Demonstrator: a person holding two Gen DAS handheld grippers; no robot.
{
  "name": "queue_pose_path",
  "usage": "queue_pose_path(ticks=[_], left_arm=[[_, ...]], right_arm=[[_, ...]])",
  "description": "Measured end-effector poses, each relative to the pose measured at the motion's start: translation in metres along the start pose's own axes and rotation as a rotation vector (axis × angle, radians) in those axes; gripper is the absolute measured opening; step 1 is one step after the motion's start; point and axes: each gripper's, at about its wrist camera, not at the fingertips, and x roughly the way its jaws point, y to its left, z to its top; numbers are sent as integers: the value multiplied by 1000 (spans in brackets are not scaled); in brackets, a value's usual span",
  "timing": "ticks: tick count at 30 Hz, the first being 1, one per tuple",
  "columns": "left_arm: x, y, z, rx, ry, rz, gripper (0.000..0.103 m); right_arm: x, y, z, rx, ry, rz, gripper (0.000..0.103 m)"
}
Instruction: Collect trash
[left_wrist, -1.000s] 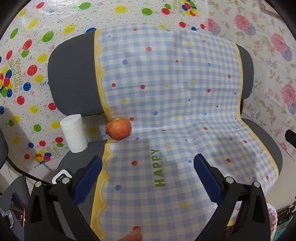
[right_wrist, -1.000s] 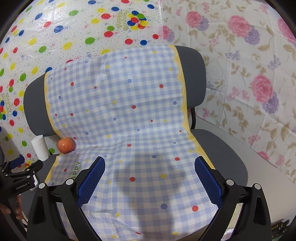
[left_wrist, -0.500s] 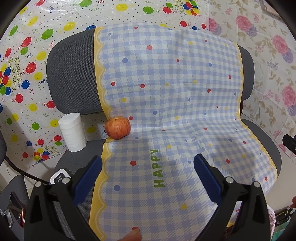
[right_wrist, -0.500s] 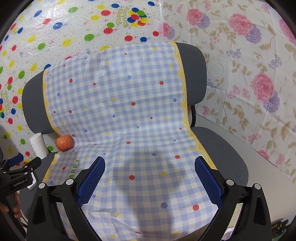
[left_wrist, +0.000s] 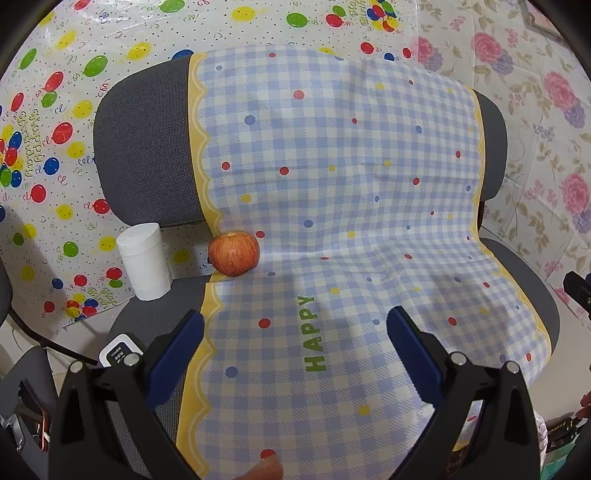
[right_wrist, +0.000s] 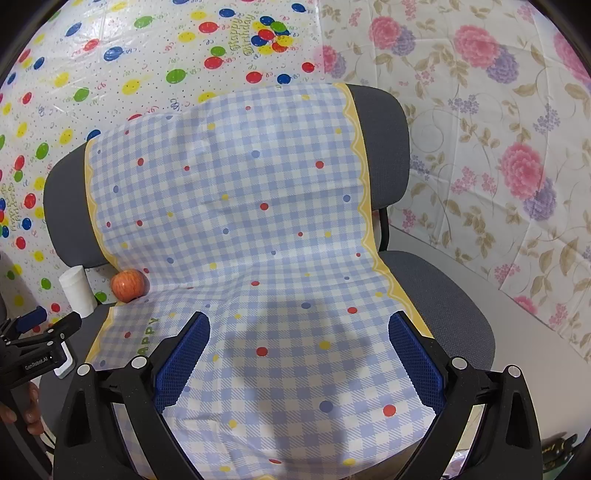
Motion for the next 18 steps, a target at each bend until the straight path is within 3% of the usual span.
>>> queue_pose_path(ticks=[18], left_arm=[[0, -6, -3, 0, 7, -1, 96]], right_arm=[[0, -1, -2, 2, 1, -4, 96]])
